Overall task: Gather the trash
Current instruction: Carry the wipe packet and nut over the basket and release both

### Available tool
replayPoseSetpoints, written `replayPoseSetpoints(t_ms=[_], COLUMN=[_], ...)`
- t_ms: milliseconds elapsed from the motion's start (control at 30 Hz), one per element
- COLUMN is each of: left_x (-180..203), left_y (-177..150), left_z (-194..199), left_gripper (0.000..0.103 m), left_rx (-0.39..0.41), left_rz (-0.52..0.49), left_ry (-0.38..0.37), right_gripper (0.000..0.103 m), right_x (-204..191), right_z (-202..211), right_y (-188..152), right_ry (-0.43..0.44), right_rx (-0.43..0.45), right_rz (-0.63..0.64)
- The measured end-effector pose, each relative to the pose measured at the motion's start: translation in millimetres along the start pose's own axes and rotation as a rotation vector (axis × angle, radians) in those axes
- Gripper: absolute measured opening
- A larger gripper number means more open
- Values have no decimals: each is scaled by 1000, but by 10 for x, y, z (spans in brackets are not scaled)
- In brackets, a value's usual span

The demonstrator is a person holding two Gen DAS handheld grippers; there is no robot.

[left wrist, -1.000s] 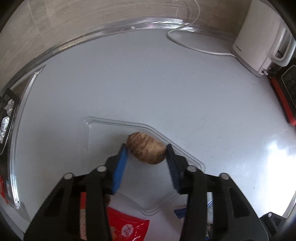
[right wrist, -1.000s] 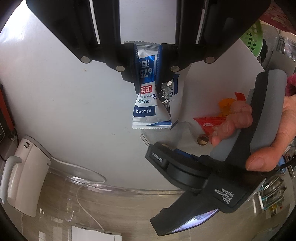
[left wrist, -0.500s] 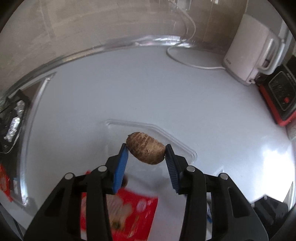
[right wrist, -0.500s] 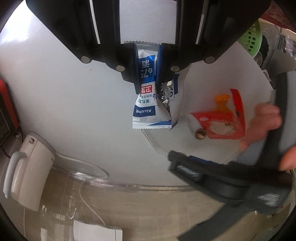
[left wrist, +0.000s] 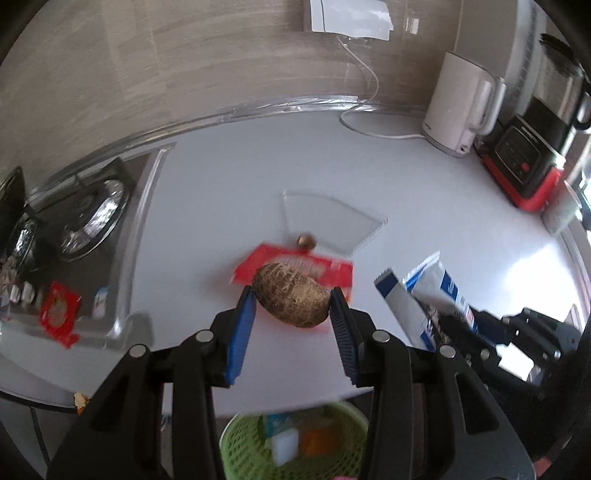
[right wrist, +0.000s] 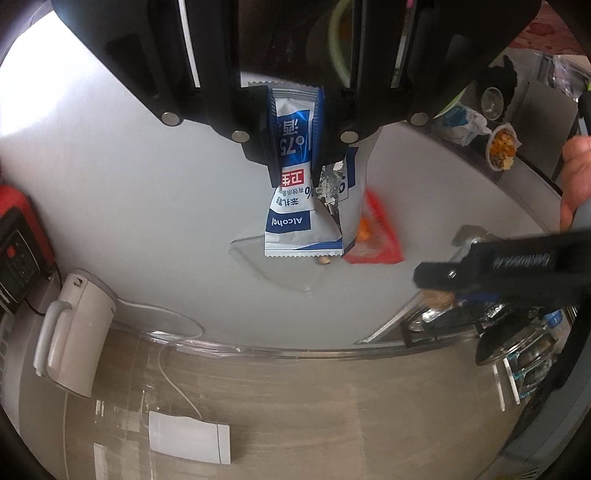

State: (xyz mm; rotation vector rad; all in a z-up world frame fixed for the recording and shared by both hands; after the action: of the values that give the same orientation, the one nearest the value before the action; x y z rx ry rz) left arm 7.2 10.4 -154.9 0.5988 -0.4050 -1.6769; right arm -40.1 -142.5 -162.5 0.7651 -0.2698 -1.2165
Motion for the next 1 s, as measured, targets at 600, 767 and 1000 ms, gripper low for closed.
replayPoseSetpoints(t_ms=[600, 767, 1000], left_x=[-524, -470, -330], left_y=[-1517, -1753, -1896], left_z=[389, 389, 335], left_gripper=[41, 41, 61], left_rx=[-34, -43, -64], left_rz=[-147, -198, -248], left_ry=[-133, -164, -185], right_gripper=[16, 16, 16], right_x=[-1147, -1235, -1339], right_z=[426, 523, 630], right_y=[-634, -817, -941], right_ry=[-78, -96, -112], right_rx=[3, 10, 18], right_rz=[-79, -129, -161])
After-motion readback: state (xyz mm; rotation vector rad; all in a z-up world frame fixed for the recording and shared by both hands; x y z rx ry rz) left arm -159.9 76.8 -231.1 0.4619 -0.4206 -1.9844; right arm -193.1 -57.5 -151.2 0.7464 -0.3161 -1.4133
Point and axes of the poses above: each gripper's, at about its wrist camera, not at the fingertips, and z roughly against the way its jaws point, x to its right, y to its top, the point moved 2 cm from there along -z, roughly the way its jaws point, and after that the axes turned 12 degrees about y, right-handed, at the moved point
